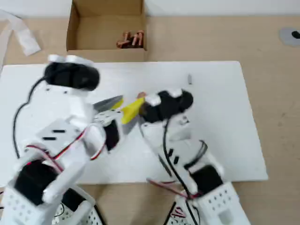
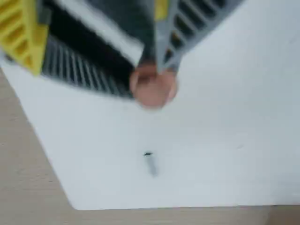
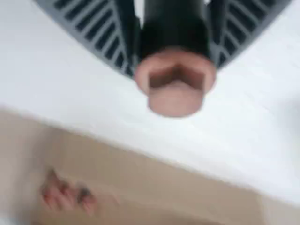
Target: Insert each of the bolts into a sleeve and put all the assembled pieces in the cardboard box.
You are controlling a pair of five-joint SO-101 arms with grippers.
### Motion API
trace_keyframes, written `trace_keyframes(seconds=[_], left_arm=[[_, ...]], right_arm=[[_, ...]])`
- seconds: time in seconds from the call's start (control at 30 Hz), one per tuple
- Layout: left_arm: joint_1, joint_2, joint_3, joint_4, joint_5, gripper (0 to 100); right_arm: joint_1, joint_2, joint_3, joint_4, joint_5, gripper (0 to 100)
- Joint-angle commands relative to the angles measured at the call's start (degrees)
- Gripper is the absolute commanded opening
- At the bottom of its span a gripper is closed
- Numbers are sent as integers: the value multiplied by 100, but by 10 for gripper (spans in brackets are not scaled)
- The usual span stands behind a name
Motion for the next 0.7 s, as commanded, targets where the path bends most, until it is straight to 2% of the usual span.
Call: trace_keyframes(seconds=[0.0, 0.17, 0.47, 0.67], left_arm=[[-343, 13, -862, 545, 9, 171], [-1222, -13, -1160, 897, -9, 171], [-2646, -22, -1152, 1591, -791, 171], [-3341, -31, -536, 1644, -958, 171]], right_arm=[[453, 831, -884, -62, -193, 9], [567, 2264, -2422, -105, -202, 9], [576, 4998, -5077, -273, -176, 9], [576, 7099, -7134, -273, -167, 9]])
